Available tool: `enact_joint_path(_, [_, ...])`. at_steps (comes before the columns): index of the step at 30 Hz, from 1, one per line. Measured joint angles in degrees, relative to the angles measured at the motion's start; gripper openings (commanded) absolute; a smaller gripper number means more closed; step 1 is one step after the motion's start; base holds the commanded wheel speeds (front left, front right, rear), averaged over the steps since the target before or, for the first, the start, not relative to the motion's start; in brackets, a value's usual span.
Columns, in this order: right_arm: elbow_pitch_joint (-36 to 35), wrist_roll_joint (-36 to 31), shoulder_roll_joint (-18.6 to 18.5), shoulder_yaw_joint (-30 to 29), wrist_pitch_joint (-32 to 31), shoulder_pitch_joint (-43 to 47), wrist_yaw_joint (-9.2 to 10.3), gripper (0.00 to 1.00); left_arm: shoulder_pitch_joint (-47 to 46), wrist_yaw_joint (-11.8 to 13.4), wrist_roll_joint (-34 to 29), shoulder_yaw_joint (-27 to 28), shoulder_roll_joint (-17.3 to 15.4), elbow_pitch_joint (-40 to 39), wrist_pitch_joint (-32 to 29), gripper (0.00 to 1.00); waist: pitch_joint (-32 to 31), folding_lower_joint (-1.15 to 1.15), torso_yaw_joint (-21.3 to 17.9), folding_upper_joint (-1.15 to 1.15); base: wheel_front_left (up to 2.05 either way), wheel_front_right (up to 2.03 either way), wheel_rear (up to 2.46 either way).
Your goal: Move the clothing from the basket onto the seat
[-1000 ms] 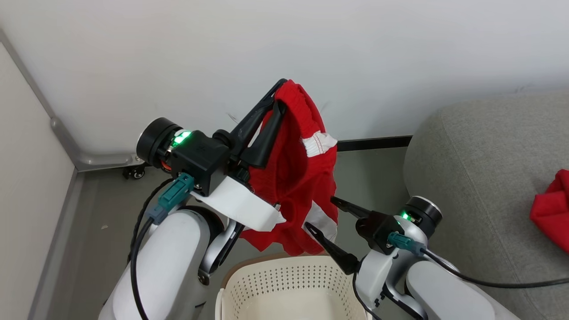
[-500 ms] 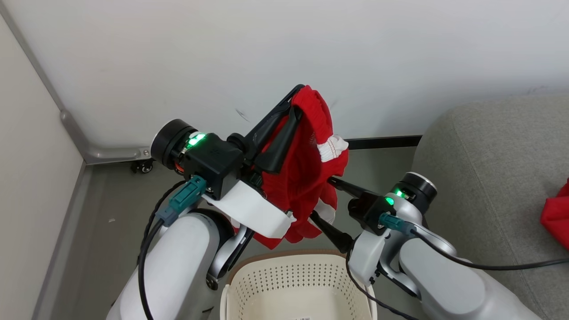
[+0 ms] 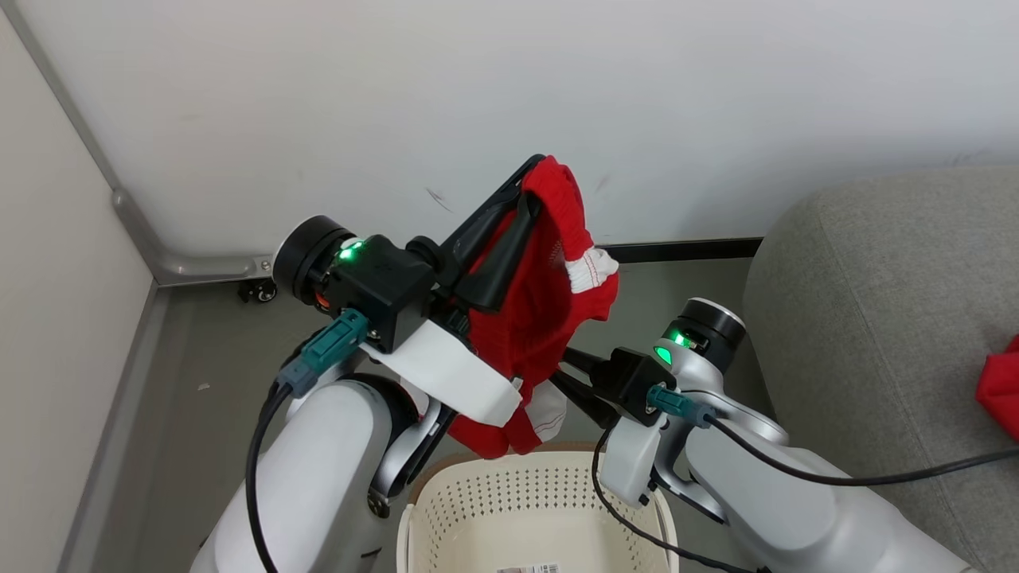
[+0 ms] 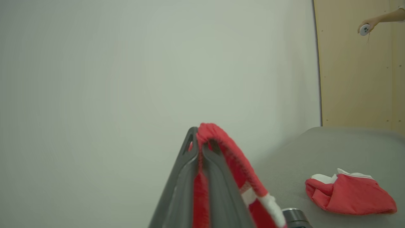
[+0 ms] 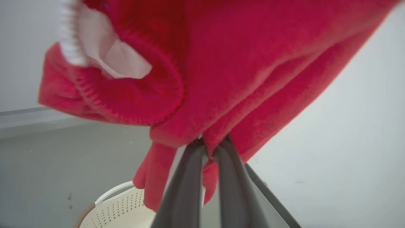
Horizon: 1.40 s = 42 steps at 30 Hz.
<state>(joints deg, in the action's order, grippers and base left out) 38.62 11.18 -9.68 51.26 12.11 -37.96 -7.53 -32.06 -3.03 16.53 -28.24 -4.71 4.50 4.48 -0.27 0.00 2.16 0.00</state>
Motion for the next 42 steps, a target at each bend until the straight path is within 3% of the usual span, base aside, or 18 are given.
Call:
enact_joint_path(6, [0.97, 2.75, -1.41, -0.63, 0.70, 0.27, 0.00, 0.00, 0.28, 0.53, 0.59, 1.74, -0.98, 2.34, -0.01, 0.00, -0.02, 0.00, -0.49, 0.00, 0.00, 0.00, 0.00])
enact_joint_path(16, [0.45, 8.72, -3.69, -8.32, 1.77, 4.00, 0.00, 0.00, 4.57, 0.67, 2.08, 2.59, -2.00, 5.57, 0.07, 0.00, -0.32, 0.00, -2.29, 0.00, 0.00, 0.00, 0.00])
enact_joint_path(29, [-4.59, 11.67, -6.20, -15.56, 2.08, 6.59, 0.00, 0.00, 9.16, 0.65, 3.58, 2.79, -2.59, 8.10, 2.07, 0.00, -0.85, 0.00, -5.92, 0.00, 0.00, 0.00, 0.00])
enact_joint_path(30, [-5.09, 11.67, -6.52, -15.91, 2.08, 6.59, 0.00, 0.00, 9.40, 0.54, 3.59, 2.81, -2.63, 8.25, 2.19, 0.06, -0.87, 0.00, -6.17, 0.00, 0.00, 0.00, 0.00])
enact_joint_path(31, [-5.46, 11.67, -6.80, -16.27, 2.09, 6.59, 0.00, 0.00, 9.68, 0.49, 3.71, 2.82, -2.66, 8.43, 2.45, 0.32, -0.90, 0.00, -6.43, 0.00, 0.00, 0.00, 0.00])
enact_joint_path(32, [-5.78, 11.69, -7.04, -16.70, 2.09, 6.64, 0.00, 0.00, 9.89, 0.49, 3.90, 2.81, -2.67, 8.57, 2.60, 0.50, -0.91, 0.00, -6.67, 0.00, 0.00, 0.00, 0.00])
enact_joint_path(33, [-6.19, 11.95, -7.24, -17.16, 2.09, 6.76, 0.00, 0.00, 10.06, 0.44, 4.03, 2.81, -2.71, 8.69, 2.60, 0.87, -0.93, 0.00, -6.91, 0.00, 0.00, 0.00, 0.00])
enact_joint_path(34, [-6.68, 12.07, -7.46, -17.51, 2.09, 6.95, 0.00, 0.00, 10.28, 0.42, 4.03, 2.80, -2.79, 8.80, 2.65, 0.97, -0.94, 0.00, -7.14, 0.00, 0.00, 0.00, 0.00])
enact_joint_path(42, [-8.62, 12.07, -9.09, -20.07, 2.09, 7.82, 0.00, 0.00, 11.32, -0.12, 4.43, 2.78, -3.66, 9.40, 3.90, 1.00, -1.00, 0.00, -8.54, 0.00, 0.00, 0.00, 0.00])
